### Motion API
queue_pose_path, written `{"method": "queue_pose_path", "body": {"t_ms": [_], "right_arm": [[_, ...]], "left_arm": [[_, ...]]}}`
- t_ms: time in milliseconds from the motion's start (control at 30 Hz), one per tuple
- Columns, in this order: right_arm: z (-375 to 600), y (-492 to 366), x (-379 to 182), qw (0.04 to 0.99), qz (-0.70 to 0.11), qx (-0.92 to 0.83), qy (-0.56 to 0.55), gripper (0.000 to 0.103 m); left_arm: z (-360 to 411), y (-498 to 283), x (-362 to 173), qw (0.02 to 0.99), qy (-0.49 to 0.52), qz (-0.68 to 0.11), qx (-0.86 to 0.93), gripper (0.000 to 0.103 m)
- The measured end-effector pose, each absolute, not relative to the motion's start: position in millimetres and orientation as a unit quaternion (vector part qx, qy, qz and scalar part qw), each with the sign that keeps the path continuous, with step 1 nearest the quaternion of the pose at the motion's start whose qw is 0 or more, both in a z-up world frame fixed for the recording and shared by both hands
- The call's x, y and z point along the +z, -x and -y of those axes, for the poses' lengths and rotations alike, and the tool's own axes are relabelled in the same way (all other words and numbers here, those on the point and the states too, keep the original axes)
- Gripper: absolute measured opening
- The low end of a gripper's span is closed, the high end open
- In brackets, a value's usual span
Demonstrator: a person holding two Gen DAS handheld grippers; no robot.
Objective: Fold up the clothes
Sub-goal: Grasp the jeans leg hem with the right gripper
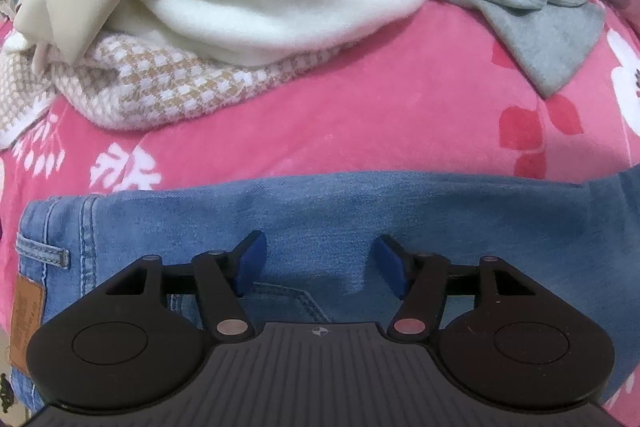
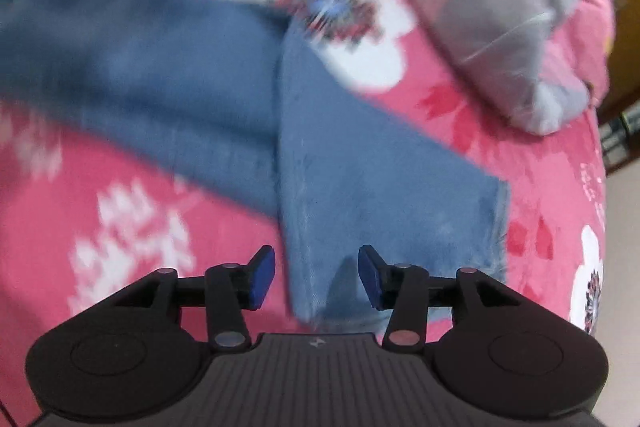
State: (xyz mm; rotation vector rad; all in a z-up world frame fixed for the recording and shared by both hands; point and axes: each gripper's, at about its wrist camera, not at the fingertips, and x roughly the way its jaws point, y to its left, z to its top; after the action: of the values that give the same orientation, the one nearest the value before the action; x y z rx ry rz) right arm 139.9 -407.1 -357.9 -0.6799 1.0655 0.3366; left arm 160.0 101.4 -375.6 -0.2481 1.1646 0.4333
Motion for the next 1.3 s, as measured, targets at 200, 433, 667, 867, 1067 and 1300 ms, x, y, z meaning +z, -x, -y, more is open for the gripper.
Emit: {"method": "queue_pose_path", "body": {"t_ms": [200,433,667,867,1067,1300], "right_arm": [[425,-149,-361,0.81,-0.486,0.082,0.319,0.008],[461,-171,-227,0.855,-0.466,0.06,0.222,0.006],[495,-212,-119,0.843,-0.514,0.098,0.128,0.005],[517,-235,-107,0.784,-0.61,0.115,0.006,0.005],[545,-265,-157,0.74,-0.666,0.084,-0.038,0.005],[572,-353,-288,0.678,-0.73,0.07,-0.057,0.006]], "left_arm": [[-102,-160,-377,0.807,0.112,-0.544,0.201,0.062],[-104,-160,-376,0.808,0.11,-0.546,0.192,0.062],[-107,-160,-374,0.808,0.106,-0.551,0.18,0.062],[-109,-161,-373,0.807,0.101,-0.557,0.17,0.062],[-108,-167,-374,0.803,0.087,-0.567,0.161,0.063],[-106,-172,-375,0.796,0.073,-0.58,0.158,0.064]]}}
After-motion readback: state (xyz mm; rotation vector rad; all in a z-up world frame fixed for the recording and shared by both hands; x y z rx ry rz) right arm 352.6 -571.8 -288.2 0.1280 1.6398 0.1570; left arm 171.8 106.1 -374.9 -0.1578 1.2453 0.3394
